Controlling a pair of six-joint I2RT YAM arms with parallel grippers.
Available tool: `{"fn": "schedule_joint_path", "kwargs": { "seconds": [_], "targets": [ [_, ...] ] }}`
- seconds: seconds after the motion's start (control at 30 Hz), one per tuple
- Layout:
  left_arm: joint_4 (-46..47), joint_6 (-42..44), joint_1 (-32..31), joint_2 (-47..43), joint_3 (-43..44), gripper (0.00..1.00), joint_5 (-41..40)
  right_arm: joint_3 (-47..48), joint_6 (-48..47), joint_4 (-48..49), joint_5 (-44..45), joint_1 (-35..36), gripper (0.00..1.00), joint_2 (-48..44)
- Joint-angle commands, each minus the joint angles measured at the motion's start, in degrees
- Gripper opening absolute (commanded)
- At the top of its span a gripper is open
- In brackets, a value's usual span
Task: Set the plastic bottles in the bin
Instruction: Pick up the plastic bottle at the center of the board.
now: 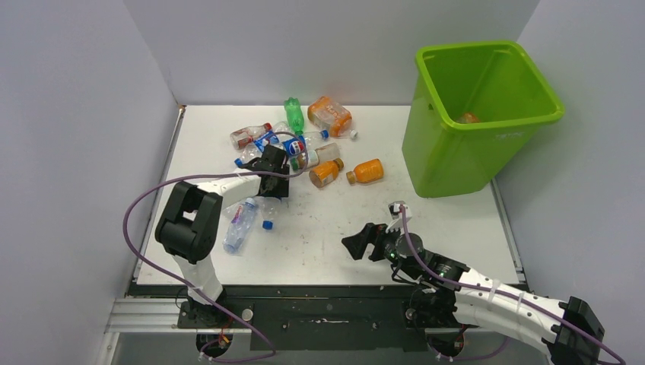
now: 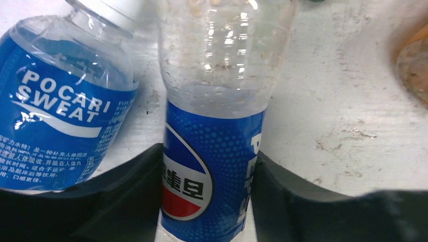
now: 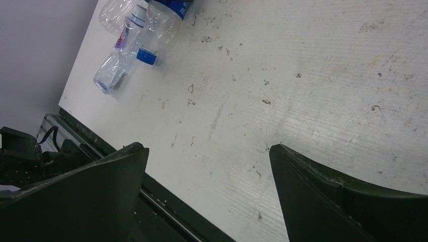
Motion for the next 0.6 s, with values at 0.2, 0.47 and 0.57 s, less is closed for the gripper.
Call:
{"fn": "schedule_joint_path", "kwargs": {
  "seconds": [0.2, 0.47, 0.57],
  "targets": [
    [7.34, -8.73, 0.20, -10.54, -2.02, 0.34, 8.75, 0.21, -1.46, 5.38, -1.61, 0.87, 0.94, 0.78],
    [42.23, -38.05, -1.79, -35.87, -26.43, 0.27, 18.30, 1.48, -2.92, 20.34, -7.68, 2.54, 0.94, 5.35],
    [58.01, -47.21, -5.72, -42.86, -35.87, 0.25, 12.21, 0.35, -2.27, 30.15, -7.13, 4.06, 0.94, 6.13]
  ]
}}
